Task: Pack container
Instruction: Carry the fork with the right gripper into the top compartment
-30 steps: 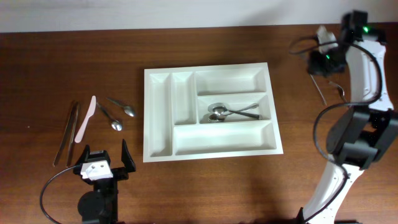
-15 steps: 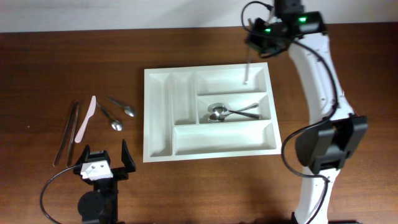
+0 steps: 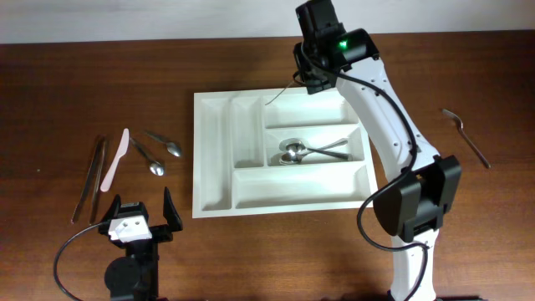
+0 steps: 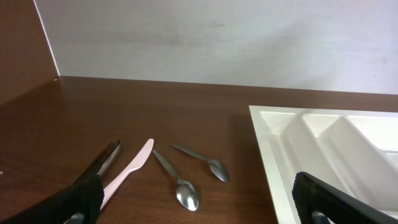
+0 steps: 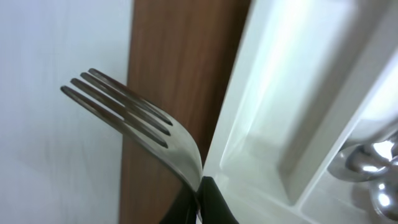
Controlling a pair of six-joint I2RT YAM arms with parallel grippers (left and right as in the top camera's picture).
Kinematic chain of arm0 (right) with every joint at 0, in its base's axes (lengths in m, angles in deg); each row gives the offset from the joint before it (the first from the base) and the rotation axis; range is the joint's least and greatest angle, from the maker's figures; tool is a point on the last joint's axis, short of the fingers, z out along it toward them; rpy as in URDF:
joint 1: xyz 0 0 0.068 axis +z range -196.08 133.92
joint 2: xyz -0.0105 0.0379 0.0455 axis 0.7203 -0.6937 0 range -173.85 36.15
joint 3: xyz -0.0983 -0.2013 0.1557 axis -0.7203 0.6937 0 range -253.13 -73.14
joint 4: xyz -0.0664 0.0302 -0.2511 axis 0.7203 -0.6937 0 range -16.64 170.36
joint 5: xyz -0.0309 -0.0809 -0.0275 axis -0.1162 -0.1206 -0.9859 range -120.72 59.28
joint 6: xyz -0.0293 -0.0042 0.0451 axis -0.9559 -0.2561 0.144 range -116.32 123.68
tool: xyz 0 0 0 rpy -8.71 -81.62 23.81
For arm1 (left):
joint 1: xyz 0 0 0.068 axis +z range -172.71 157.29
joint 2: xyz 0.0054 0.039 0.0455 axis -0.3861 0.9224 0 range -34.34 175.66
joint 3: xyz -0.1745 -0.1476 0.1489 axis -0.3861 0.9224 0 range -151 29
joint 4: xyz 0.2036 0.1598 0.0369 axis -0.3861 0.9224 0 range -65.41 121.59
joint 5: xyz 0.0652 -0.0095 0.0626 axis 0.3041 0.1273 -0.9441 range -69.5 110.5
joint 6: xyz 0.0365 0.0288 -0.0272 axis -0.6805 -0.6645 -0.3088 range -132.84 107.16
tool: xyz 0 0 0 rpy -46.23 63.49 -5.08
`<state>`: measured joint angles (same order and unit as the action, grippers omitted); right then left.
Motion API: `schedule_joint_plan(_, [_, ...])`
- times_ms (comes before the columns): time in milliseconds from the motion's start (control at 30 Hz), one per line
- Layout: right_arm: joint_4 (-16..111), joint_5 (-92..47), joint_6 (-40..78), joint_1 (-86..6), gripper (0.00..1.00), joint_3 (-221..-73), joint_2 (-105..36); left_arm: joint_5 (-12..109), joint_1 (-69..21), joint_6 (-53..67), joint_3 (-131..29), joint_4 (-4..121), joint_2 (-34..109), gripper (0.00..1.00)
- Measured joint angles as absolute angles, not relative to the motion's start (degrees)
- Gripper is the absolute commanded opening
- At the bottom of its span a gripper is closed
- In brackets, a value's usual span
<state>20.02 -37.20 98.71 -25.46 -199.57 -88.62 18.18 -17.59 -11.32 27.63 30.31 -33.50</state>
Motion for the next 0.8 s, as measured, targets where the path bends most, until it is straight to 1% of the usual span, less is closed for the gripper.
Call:
schedule_joint_plan(100, [21.81,-38.12,104.50,-25.57,0.04,-196.53,-88.64,18.18,-17.59,-11.32,27.63,30.31,-33.50,0.99])
schedule_joint_plan(233, [26.73,-38.84,108.63,-25.57,0.04,-192.40,-89.15,18.18,-17.59,-11.32,27.63,30.31,-33.50,0.99])
schedule_joint_plan(467, [30.49,-39.15,111.14,-26.05,0.04,-185.56,-90.50,18.18,-17.59,-11.32,27.63,30.31,-33.50,0.99])
schedule_joint_plan(800, [30.93,-39.32,115.16,-27.05,0.04,-179.59,-90.68,18.18,-17.59,-11.32,27.63,30.31,-33.50,0.99])
